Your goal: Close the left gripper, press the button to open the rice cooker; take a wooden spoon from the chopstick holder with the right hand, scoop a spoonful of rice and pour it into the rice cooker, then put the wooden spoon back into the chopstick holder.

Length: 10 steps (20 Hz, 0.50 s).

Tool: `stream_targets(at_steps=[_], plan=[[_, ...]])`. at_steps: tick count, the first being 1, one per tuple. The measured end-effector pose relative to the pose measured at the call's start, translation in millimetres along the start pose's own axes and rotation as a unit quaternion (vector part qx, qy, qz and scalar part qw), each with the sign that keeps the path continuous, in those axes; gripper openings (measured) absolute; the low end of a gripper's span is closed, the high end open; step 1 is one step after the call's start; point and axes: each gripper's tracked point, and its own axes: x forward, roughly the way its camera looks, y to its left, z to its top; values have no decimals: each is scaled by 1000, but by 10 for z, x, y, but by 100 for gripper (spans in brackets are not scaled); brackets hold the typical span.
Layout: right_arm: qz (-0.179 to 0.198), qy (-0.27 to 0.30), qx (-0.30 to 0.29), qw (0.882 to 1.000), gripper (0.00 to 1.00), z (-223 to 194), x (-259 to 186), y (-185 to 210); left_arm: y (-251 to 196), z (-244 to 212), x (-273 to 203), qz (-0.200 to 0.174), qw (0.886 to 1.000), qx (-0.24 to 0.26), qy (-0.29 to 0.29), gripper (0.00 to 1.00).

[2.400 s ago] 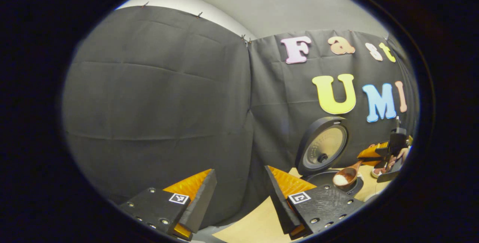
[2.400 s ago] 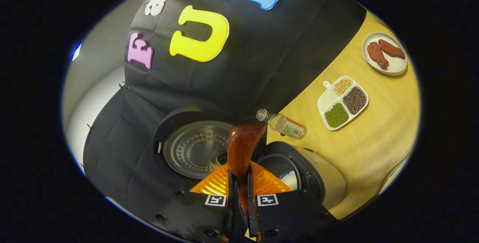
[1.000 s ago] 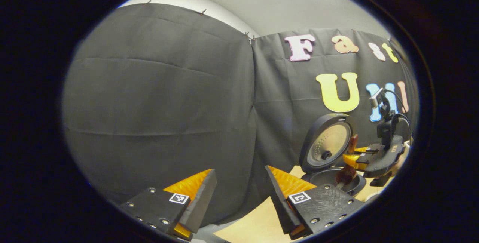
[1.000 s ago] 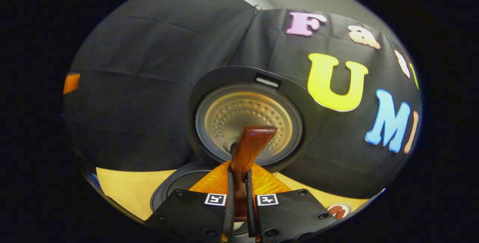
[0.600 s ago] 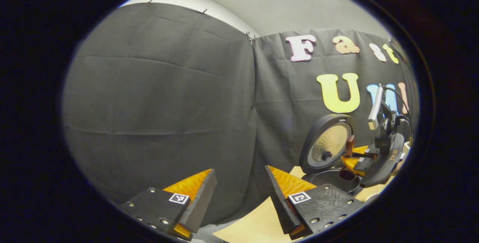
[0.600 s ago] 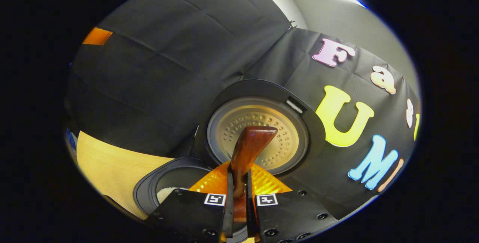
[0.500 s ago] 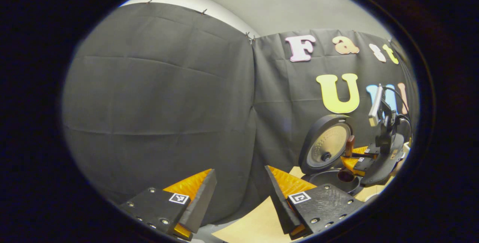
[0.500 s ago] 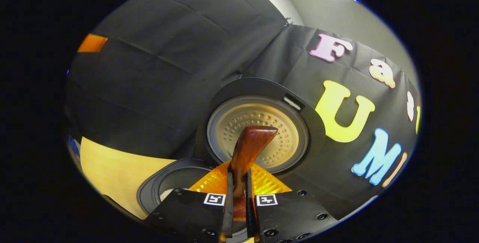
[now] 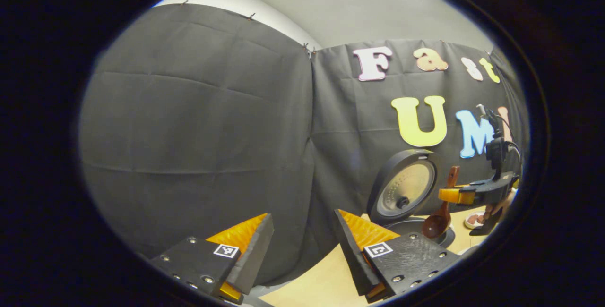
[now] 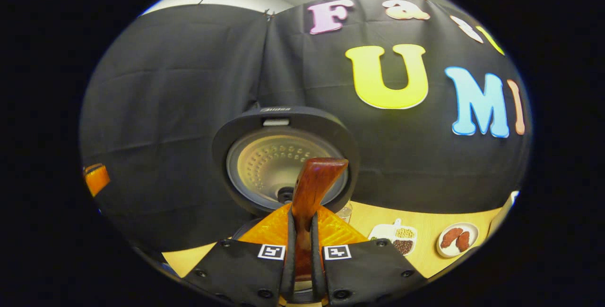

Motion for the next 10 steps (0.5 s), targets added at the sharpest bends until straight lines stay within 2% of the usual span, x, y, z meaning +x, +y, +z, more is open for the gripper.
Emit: stream_targets(at_steps=[3, 4, 8, 10], plan=[[-25, -25, 41, 999, 16, 184, -202, -230, -190, 56, 74, -17, 1000, -1, -7, 80], [-34, -32, 51, 998, 12, 235, -275, -325, -252, 85, 83, -24, 1000, -2, -10, 80], [-73, -41, 73, 994, 16, 305, -548, -750, -560, 185, 153, -53, 998, -6, -20, 80], [-99, -44, 81, 991, 12, 308, -722, -1014, -721, 256, 161, -68, 997, -7, -26, 80]])
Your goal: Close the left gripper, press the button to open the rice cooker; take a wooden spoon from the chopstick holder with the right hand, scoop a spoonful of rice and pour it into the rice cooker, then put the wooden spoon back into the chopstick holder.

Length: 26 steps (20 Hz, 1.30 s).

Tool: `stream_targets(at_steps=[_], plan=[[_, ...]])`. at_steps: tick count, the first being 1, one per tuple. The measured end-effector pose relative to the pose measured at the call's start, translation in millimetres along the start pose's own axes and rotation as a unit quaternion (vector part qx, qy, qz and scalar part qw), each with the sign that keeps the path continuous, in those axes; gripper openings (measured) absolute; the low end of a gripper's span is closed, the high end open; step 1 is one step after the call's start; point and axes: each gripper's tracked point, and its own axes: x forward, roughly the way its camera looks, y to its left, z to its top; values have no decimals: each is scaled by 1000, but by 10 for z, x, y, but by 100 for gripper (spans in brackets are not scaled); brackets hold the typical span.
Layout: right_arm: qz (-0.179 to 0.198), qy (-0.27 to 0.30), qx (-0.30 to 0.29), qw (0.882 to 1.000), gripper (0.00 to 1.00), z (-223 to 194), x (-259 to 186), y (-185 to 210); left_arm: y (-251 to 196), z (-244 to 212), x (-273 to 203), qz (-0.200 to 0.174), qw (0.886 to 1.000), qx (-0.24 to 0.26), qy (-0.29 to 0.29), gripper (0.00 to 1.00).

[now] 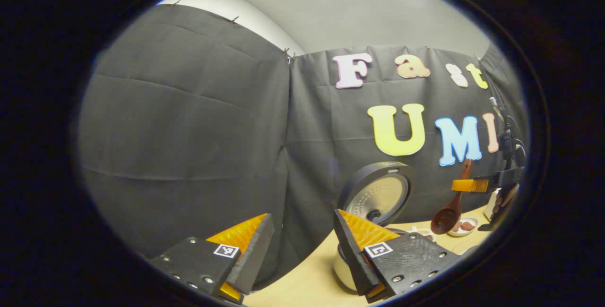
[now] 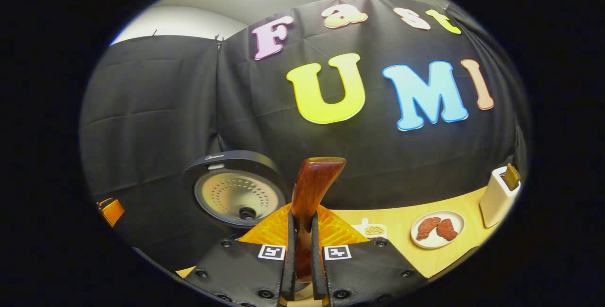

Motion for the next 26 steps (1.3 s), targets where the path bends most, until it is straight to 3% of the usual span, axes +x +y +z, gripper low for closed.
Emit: stream_targets(at_steps=[2, 6, 7, 11, 15, 26], plan=[[-25, -4, 5, 1000, 16, 31, -126, -275, -164, 35, 49, -15, 1000, -1, -4, 80], [-78, -11, 15, 997, 12, 88, -410, -860, -507, 77, 106, -45, 999, -5, -8, 80], [-91, -13, 16, 996, 16, 139, -503, -1000, -588, 91, 115, -52, 999, -6, -9, 80], [-140, -22, 19, 990, 12, 199, -831, -1522, -917, 166, 133, -76, 997, -8, -15, 80], [-182, -30, 28, 982, 16, 263, -1146, -2007, -1237, 229, 128, -100, 995, -5, -18, 80], [-259, -28, 32, 965, 12, 142, -1904, -2904, -1915, 398, -45, -144, 989, -6, -29, 80]])
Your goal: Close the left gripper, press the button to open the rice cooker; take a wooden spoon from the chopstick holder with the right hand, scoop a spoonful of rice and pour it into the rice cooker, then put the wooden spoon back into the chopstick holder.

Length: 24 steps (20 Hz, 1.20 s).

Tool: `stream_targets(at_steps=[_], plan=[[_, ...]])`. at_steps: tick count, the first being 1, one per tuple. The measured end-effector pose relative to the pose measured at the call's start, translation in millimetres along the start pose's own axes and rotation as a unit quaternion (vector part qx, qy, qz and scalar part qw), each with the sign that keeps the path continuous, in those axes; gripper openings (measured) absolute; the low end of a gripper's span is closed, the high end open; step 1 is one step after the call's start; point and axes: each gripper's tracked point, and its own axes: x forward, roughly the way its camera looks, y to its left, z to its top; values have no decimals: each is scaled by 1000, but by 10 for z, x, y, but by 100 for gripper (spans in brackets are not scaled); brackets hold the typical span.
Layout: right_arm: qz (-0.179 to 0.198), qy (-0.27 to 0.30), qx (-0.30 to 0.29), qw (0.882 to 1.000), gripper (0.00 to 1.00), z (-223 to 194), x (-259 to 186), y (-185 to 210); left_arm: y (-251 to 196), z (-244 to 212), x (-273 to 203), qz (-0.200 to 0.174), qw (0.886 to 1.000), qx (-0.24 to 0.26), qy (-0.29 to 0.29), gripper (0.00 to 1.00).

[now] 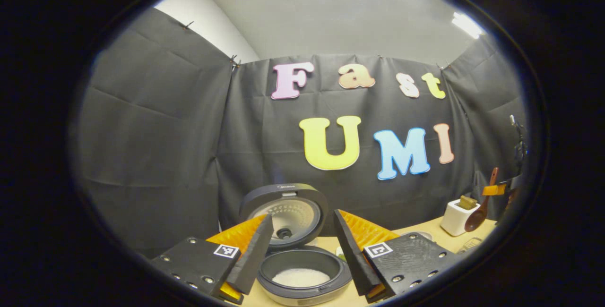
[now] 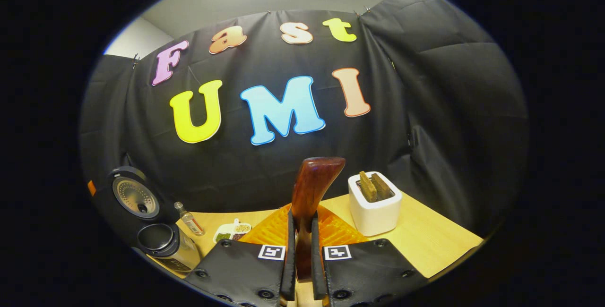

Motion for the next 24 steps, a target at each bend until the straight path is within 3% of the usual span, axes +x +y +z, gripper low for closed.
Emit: stream_targets(at_steps=[10, 11, 19, 24], plan=[[-31, 63, 2, 998, 16, -661, -92, -585, -186, 23, -132, -9, 1000, 4, 8, 81], [-32, 70, 1, 997, 12, -733, -94, -603, -188, 28, -152, -9, 1000, 5, 9, 81], [-27, 110, -5, 994, 16, -1182, -19, -688, -130, 120, -272, 1, 1000, 18, 3, 81], [-16, 144, 22, 989, 16, -1468, -24, -706, -44, 146, -354, 12, 1000, 18, 1, 80]])
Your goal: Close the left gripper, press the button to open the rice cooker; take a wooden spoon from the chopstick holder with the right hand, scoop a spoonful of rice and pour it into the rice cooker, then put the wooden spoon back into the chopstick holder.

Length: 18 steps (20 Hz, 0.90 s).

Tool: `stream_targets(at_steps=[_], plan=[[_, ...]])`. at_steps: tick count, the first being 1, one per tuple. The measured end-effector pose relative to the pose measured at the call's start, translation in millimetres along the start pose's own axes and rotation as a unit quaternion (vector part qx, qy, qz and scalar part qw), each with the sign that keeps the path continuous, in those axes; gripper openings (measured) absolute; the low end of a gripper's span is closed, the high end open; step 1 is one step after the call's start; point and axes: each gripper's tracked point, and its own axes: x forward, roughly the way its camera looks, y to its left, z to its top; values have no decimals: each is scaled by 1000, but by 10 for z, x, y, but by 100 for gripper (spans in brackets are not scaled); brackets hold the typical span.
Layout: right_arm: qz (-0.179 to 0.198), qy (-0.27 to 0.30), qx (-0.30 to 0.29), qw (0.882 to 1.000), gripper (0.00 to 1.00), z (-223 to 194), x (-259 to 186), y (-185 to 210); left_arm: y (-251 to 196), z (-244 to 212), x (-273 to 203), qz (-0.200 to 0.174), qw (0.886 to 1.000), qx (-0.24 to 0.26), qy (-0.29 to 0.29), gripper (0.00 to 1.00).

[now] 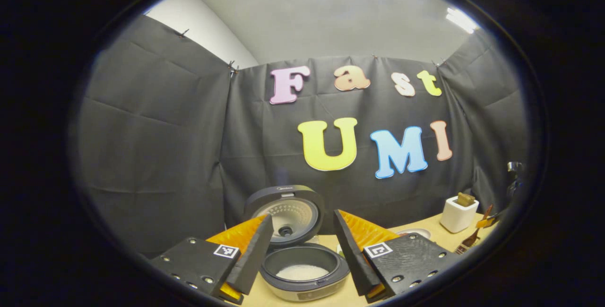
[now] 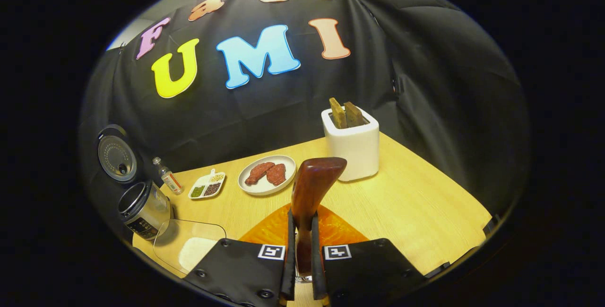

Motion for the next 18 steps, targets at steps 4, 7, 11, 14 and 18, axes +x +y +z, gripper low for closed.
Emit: stream_targets(at_steps=[4, 7, 11, 14, 18], plan=[[1, 10, 11, 1000, 16, -82, 9, -48, 69, 12, -81, 8, 1000, 1, -1, 81], [8, 24, 21, 999, 16, -184, 29, -76, 116, -2, -122, 13, 1000, 1, 0, 81], [-16, 13, 8, 1000, 39, -108, -47, -241, 114, 31, -133, 13, 1000, -1, -2, 80], [-41, 0, -19, 999, 72, -24, -142, -420, 58, 28, -100, 9, 1000, -4, -2, 81], [-73, -37, -68, 994, 95, 221, -316, -614, -65, 0, -19, -5, 1000, -9, 2, 81]])
